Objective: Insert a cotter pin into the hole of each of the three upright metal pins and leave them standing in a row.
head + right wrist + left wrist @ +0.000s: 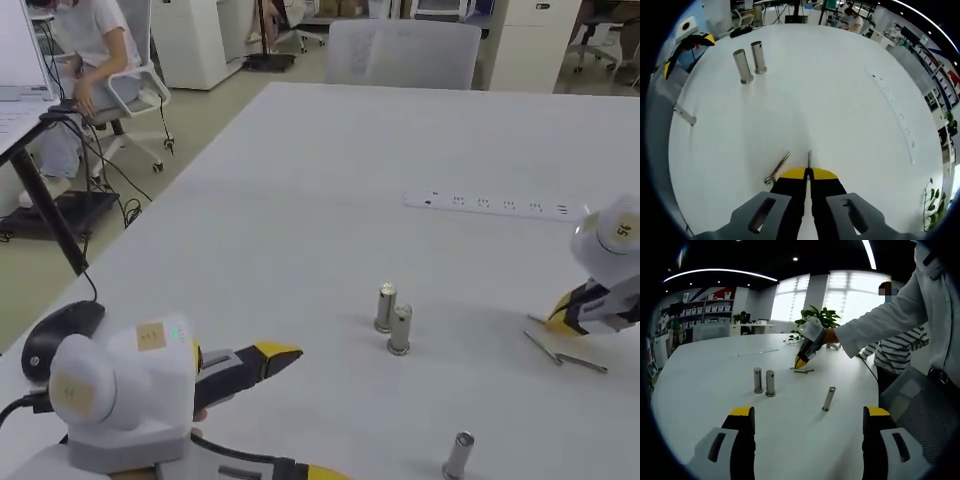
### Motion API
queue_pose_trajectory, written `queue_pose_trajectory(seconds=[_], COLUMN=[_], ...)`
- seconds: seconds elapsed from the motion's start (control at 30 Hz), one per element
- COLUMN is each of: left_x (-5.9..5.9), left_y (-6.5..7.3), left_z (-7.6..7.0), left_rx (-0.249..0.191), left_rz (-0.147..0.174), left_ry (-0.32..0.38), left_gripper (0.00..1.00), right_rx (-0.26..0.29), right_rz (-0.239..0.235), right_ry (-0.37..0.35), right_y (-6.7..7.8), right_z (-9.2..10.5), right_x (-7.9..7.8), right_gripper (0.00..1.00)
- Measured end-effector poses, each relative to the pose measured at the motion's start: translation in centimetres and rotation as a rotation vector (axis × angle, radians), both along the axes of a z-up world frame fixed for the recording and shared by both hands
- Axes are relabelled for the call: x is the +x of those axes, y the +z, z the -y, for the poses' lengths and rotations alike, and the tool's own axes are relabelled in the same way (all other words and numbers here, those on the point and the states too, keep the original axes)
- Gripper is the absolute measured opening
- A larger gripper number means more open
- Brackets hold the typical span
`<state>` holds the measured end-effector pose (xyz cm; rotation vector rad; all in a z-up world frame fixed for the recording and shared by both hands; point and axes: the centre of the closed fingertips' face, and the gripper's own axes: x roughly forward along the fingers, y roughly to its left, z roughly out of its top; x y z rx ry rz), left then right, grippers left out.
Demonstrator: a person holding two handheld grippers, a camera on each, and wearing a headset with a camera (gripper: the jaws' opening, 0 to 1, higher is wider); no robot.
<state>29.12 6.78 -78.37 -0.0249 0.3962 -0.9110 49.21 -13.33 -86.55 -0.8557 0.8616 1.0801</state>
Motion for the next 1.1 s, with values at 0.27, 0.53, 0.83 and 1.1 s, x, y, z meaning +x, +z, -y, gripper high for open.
queue_pose_trajectory(seconds=[0.27, 0.53, 0.83, 1.1], left_x=[-0.1, -0.2, -0.4, -0.8], left_y=[0.0, 0.3, 0.9, 1.6], left_z=[0.2, 0.5, 1.0, 1.7], left_rx=[0.001, -0.002, -0.003, 0.0], left_rz=[0.002, 0.007, 0.019, 0.037], left_ry=[-0.004, -0.011, -0.027, -0.048], left_gripper=[0.88, 0.88, 0.86, 0.84], right_rx=[0.001, -0.014, -0.002, 0.027], right_rz=[0.015, 0.03, 0.065, 0.055], right_ry=[0.019, 0.047, 0.085, 0.105], right_y=[0.4, 0.9, 2.7, 4.5], right_z=[0.2, 0.5, 0.2, -0.1], right_x=[-0.1, -1.0, -2.3, -4.4], right_gripper=[0.02, 0.02, 0.02, 0.02])
